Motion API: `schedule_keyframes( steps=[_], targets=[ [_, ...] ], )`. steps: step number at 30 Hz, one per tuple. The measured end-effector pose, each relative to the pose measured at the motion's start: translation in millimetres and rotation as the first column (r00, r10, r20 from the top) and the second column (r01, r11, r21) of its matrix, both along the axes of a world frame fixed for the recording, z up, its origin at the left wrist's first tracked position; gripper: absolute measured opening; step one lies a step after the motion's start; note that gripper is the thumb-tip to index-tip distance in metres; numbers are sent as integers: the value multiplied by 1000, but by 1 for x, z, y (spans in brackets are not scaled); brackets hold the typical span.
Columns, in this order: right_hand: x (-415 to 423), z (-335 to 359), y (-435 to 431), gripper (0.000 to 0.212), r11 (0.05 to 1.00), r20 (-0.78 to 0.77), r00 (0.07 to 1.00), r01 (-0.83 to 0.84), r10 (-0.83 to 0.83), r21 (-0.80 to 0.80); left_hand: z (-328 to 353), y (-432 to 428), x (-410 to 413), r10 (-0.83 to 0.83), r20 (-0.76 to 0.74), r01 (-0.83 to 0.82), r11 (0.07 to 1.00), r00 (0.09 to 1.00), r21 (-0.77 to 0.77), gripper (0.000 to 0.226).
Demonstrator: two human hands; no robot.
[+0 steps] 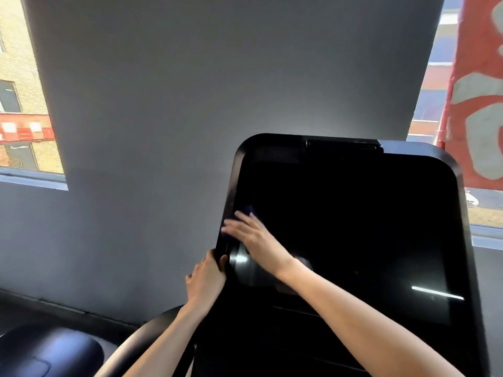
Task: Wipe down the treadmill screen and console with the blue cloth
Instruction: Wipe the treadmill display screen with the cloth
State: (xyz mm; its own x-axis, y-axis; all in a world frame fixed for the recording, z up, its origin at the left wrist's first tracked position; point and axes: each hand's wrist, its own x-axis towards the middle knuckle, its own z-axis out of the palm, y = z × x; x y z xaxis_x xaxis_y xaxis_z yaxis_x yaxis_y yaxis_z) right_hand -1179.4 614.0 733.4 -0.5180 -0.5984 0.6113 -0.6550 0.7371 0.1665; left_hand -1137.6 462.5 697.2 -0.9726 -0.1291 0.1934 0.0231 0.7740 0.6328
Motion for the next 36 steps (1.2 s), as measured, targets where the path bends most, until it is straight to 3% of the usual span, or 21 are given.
schedule_keyframes(
  steps=[2, 4, 6, 8, 10, 12, 15, 17, 19, 22, 24, 27, 29, 31, 33, 36],
  targets=[
    [8, -8, 14, 69, 993, 3, 999, -48, 48, 108, -8, 4, 4, -1, -55, 6, 997, 998, 79, 39],
    [4, 5, 27, 68, 996, -41, 999, 6, -3, 89, -15, 4, 8, -14, -101, 28, 990, 995, 136, 42],
    [-4, 25, 46, 64, 986, -65, 989, 123, -131, -111, -20, -1, 10, -33, -114, 47, 991, 993, 122, 46],
    [-2, 42, 66, 62, 895, -14, 954, 276, -299, -350, -24, -3, 10, -36, -91, 42, 997, 995, 58, 48],
    [7, 40, 73, 61, 828, 4, 916, 363, -400, -428, -24, 1, 12, -32, -69, 31, 999, 997, -13, 49],
    [22, 16, 66, 64, 884, -68, 928, 325, -366, -336, -22, 8, 13, -10, -89, 3, 997, 996, -79, 47],
    [55, -33, 62, 72, 989, -88, 985, 148, -147, 4, -18, 11, 13, 20, -141, -53, 971, 990, -232, 49],
    [68, -45, 76, 66, 972, -58, 998, 46, -33, 230, -17, 8, 14, 12, -151, -57, 952, 989, -300, 51],
    [65, -32, 95, 60, 962, -84, 996, 23, 0, 272, -17, 7, 16, -4, -153, -49, 941, 988, -336, 52],
    [35, 8, 118, 61, 977, -112, 972, 203, -209, -60, -15, 8, 17, -3, -144, -49, 931, 990, -361, 52],
    [21, 41, 127, 62, 870, -17, 915, 377, -402, -317, -13, 9, 18, 7, -153, -70, 909, 988, -410, 51],
    [15, 53, 108, 66, 722, 92, 840, 511, -535, -467, -15, 11, 18, 9, -156, -77, 898, 988, -433, 52],
    [27, 24, 81, 74, 827, 7, 891, 424, -454, -370, -17, 11, 17, 13, -157, -77, 910, 988, -407, 52],
    [52, -25, 59, 73, 960, -51, 961, 267, -272, -89, -17, 10, 16, 13, -162, -81, 904, 987, -419, 52],
    [82, -61, 56, 62, 978, -15, 991, 137, -136, 156, -16, 9, 15, 19, -162, -92, 887, 987, -453, 52],
    [89, -62, 70, 55, 952, -42, 998, 49, -38, 302, -15, 10, 15, 15, -155, -85, 885, 988, -457, 52]
  ],
)
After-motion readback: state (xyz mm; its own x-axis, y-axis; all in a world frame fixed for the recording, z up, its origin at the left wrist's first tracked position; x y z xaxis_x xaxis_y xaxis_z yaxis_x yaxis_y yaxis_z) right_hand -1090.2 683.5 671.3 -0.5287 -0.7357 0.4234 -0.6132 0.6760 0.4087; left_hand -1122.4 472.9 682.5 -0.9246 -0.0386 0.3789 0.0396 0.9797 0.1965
